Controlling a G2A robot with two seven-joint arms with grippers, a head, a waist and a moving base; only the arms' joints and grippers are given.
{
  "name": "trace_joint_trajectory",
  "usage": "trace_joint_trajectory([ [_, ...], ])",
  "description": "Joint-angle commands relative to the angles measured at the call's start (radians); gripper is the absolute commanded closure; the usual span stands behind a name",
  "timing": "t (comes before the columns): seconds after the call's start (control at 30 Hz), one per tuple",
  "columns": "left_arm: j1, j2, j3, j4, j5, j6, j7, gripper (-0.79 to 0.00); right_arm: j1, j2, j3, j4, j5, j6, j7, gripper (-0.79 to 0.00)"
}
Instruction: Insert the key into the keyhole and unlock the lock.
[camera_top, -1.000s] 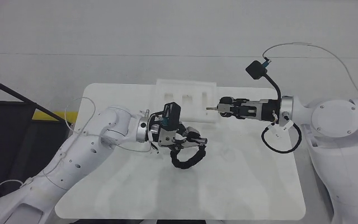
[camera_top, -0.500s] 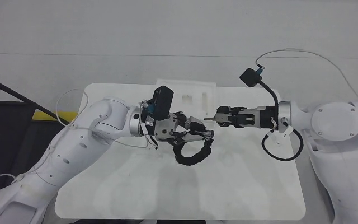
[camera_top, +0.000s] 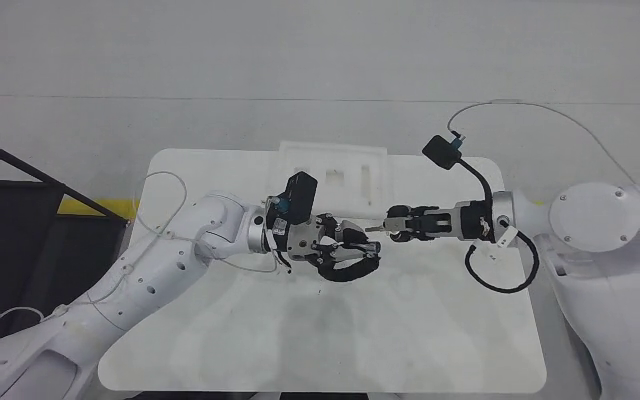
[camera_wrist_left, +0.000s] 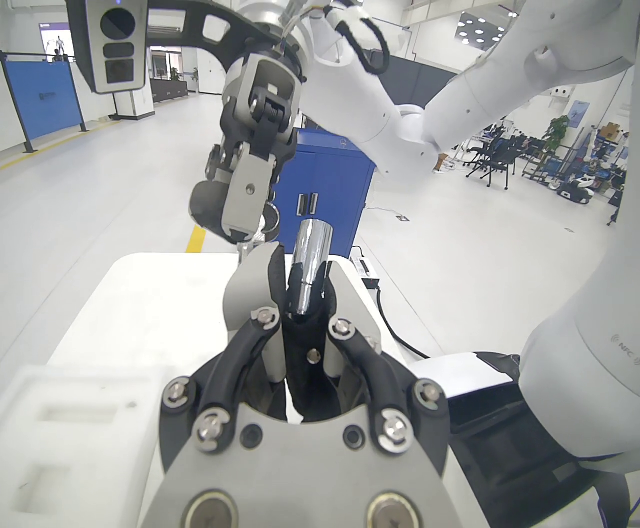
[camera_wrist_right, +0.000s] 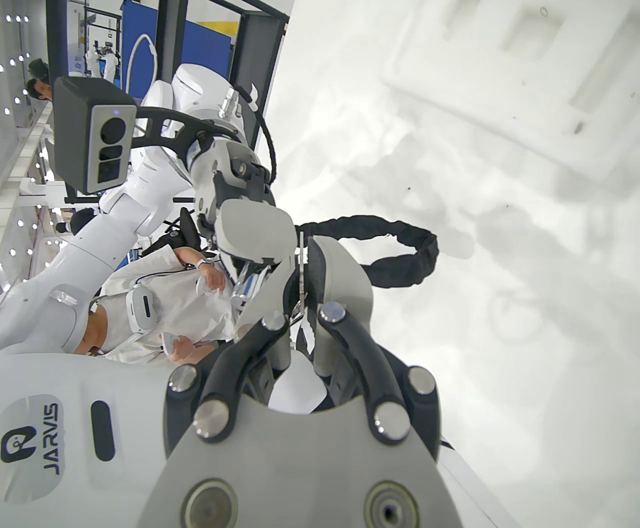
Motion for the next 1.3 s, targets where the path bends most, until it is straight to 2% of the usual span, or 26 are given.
trace_joint_trajectory([
  [0.0, -0.012, 0.001, 0.021, 0.018, 0.018, 0.000, 0.027, 0.000, -0.001, 0.003, -0.002, -0.001, -0.013, 0.010, -0.004, 0.000],
  [0.13, -0.031, 0.006, 0.052, 0.046, 0.038, 0.000, 0.079, 0.000, -0.001, 0.004, -0.002, -0.001, -0.019, 0.013, -0.008, 0.000],
  [0.6, -0.031, 0.006, 0.052, 0.046, 0.038, 0.000, 0.079, 0.000, -0.001, 0.004, -0.002, -0.001, -0.019, 0.013, -0.008, 0.000],
  [0.73, -0.002, 0.005, 0.033, 0.031, 0.023, 0.046, 0.072, 0.000, -0.020, 0.007, -0.001, -0.008, -0.020, 0.028, -0.026, 0.000],
  [0.83, 0.029, 0.006, 0.013, 0.047, 0.029, 0.032, 0.083, 0.000, -0.018, 0.015, 0.025, -0.022, -0.012, 0.061, 0.005, 0.000],
  [0.9, 0.053, 0.006, -0.005, 0.062, 0.034, 0.003, 0.112, 0.000, -0.021, 0.022, 0.047, -0.037, -0.007, 0.083, 0.028, 0.000],
  [1.03, 0.092, 0.005, -0.024, 0.071, 0.062, 0.000, 0.189, 0.000, -0.030, 0.031, 0.075, -0.065, 0.007, 0.108, 0.056, 0.000],
  [1.27, 0.127, -0.013, -0.040, 0.097, 0.261, 0.000, 0.446, 0.000, -0.036, 0.047, 0.067, -0.103, 0.104, 0.084, 0.080, 0.000],
])
